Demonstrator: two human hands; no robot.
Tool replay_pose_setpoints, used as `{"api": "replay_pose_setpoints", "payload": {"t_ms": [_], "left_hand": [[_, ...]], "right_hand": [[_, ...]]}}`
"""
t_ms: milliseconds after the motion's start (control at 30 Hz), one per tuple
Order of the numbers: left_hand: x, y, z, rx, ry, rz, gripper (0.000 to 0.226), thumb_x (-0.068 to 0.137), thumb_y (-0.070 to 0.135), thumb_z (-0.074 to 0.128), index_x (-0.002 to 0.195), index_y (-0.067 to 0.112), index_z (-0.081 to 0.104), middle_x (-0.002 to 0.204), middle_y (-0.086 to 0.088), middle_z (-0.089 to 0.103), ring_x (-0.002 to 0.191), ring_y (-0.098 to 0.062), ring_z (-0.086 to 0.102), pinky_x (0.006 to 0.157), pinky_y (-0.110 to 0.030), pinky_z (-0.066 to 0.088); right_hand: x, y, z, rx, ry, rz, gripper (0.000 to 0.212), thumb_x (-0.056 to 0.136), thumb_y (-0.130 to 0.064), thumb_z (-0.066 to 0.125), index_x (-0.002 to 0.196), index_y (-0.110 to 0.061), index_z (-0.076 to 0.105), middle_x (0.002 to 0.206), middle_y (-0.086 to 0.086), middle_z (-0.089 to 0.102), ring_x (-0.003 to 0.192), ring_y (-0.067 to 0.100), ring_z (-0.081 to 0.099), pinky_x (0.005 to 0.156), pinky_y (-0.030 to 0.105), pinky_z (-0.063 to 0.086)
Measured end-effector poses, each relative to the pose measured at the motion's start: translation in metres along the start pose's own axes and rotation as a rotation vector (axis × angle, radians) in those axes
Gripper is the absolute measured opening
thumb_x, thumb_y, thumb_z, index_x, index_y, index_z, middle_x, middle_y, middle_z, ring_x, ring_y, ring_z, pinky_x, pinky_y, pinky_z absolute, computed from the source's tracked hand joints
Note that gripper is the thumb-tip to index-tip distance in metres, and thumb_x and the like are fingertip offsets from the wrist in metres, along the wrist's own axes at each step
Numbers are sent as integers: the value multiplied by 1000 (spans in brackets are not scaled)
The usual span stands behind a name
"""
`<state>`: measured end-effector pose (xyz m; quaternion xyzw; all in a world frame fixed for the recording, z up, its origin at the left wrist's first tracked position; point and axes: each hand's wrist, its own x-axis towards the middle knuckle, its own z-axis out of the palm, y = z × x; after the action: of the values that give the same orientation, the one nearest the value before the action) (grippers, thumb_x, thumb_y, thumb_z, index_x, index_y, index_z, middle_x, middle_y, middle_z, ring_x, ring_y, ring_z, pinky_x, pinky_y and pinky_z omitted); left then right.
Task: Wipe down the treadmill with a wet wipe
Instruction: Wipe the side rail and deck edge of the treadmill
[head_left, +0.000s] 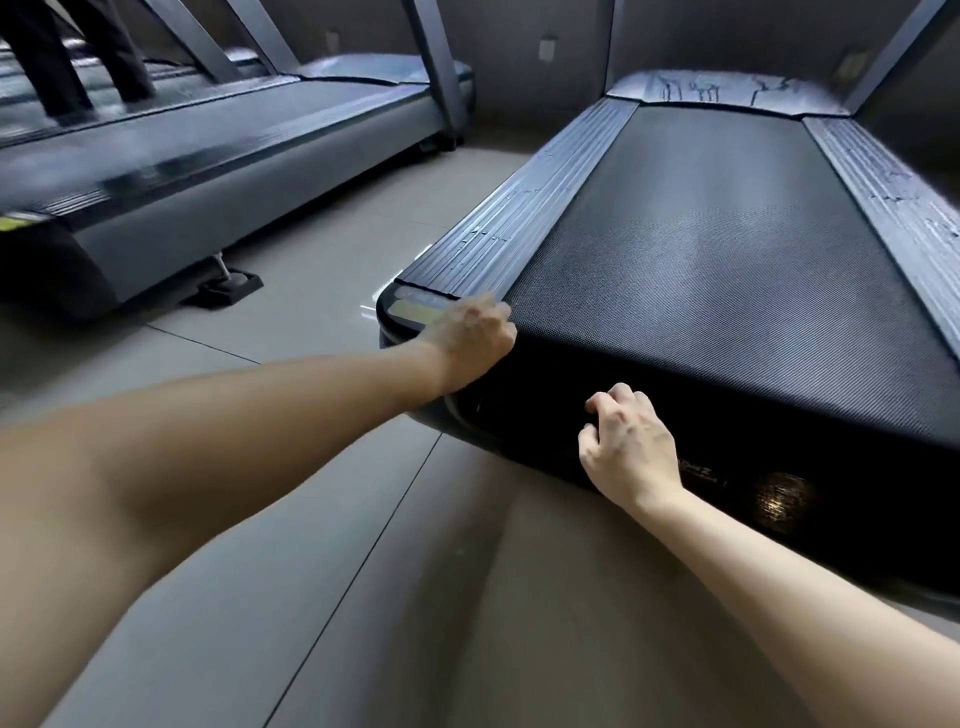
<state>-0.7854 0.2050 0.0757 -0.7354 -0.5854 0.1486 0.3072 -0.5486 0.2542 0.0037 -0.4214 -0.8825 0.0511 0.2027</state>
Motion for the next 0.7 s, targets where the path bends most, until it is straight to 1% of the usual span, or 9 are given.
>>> {"api": "replay_pose_setpoints", "payload": {"t_ms": [100,200,300,367,433,500,567,633,700], "left_hand": [[-17,26,19,94,-45,154,30,80,0,42,73,16,66,75,-3,58,73,-23,56,69,-35,50],[-30,40,28,75,-85,292,27,86,2,42,78,17,63,76,-1,58,73,-22,54,74,-35,49],[-44,34,27,133,-59,345,25,87,2,45,77,17,61,73,-1,56,71,-23,53,75,-36,47],[-51,28,27,180,17,309,25,87,1,44,77,16,61,74,-3,57,72,-25,53,75,-38,44],[-54,20,26,148,116,237,20,87,3,49,76,16,60,75,-5,58,71,-27,55,73,-39,42],[-54,12,24,73,202,156,15,88,8,57,75,16,59,73,-6,57,69,-28,54,69,-40,39],[-60,7,26,-2,276,66,18,91,13,60,74,15,59,73,-7,59,69,-29,54,67,-40,37],[-71,10,28,-87,318,-32,24,97,18,54,77,14,65,77,-8,64,72,-29,58,66,-40,39],[-83,12,35,-274,319,-159,26,97,25,52,79,15,69,81,-6,67,77,-27,62,67,-38,43]], "right_hand": [[-5,3,2,-26,15,-55,24,86,-19,61,107,-10,68,104,7,59,98,27,56,85,39,52],[-7,7,5,-54,37,-103,20,81,-16,65,100,-8,69,101,9,60,93,29,56,82,41,52],[-6,7,9,-82,40,-123,20,79,-15,66,97,-8,68,99,10,59,90,29,56,80,42,52],[-4,3,11,-80,47,-126,19,78,-15,67,96,-8,68,97,10,59,88,29,56,78,42,52],[0,-4,13,-77,45,-128,19,79,-16,67,96,-8,68,98,10,58,89,29,56,78,42,51],[4,-12,14,-77,32,-140,20,80,-17,65,98,-8,68,102,10,59,93,29,56,82,43,51],[7,-24,18,-60,37,-180,23,79,-16,65,100,-8,69,109,10,60,99,31,57,87,44,50],[10,-38,21,-15,37,-229,28,78,-15,65,104,-8,70,118,11,61,108,32,56,94,44,48],[15,-53,24,35,27,-269,32,80,-15,62,111,-8,69,123,9,61,113,31,56,97,44,46]]}}
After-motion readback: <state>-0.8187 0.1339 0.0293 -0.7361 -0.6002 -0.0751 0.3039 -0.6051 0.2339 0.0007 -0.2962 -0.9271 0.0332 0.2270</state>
